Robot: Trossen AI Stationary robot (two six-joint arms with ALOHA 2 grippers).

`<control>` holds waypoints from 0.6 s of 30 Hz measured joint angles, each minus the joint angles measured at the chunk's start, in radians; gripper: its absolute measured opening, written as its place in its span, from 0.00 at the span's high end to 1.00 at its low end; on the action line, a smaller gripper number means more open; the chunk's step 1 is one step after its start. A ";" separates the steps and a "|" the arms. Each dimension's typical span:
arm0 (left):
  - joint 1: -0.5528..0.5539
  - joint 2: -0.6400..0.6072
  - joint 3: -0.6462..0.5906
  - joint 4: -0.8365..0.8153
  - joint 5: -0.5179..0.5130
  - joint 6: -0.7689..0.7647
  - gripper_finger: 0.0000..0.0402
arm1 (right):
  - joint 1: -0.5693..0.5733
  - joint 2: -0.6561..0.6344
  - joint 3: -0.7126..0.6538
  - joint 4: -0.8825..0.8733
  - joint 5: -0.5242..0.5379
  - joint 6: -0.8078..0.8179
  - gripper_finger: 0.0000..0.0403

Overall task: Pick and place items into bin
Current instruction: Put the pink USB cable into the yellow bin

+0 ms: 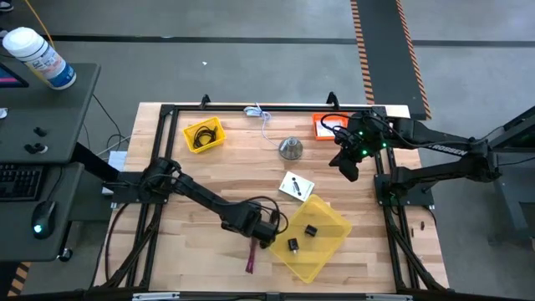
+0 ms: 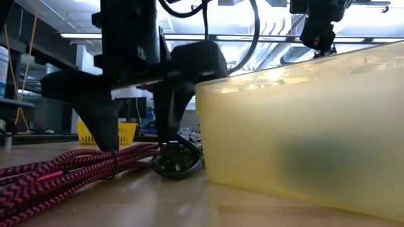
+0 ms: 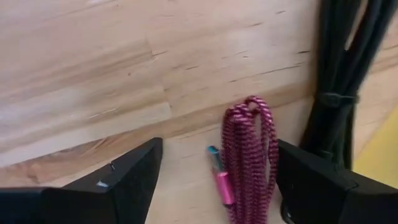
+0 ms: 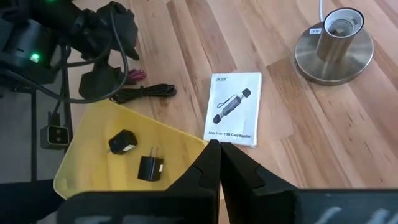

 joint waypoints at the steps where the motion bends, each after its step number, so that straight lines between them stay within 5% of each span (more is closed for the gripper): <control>1: 0.000 0.004 0.001 0.002 0.004 0.007 0.29 | 0.000 0.000 0.000 0.001 0.000 -0.002 1.00; 7: -0.001 0.012 0.002 -0.017 0.006 0.047 0.44 | -0.001 0.000 0.000 0.011 0.009 0.008 1.00; 14: -0.001 0.014 0.014 -0.080 -0.005 0.206 0.94 | -0.001 0.000 0.000 0.044 0.012 0.037 1.00; 18: 0.002 0.014 0.014 -0.081 0.001 0.285 0.94 | -0.001 0.000 0.000 0.050 0.020 0.037 1.00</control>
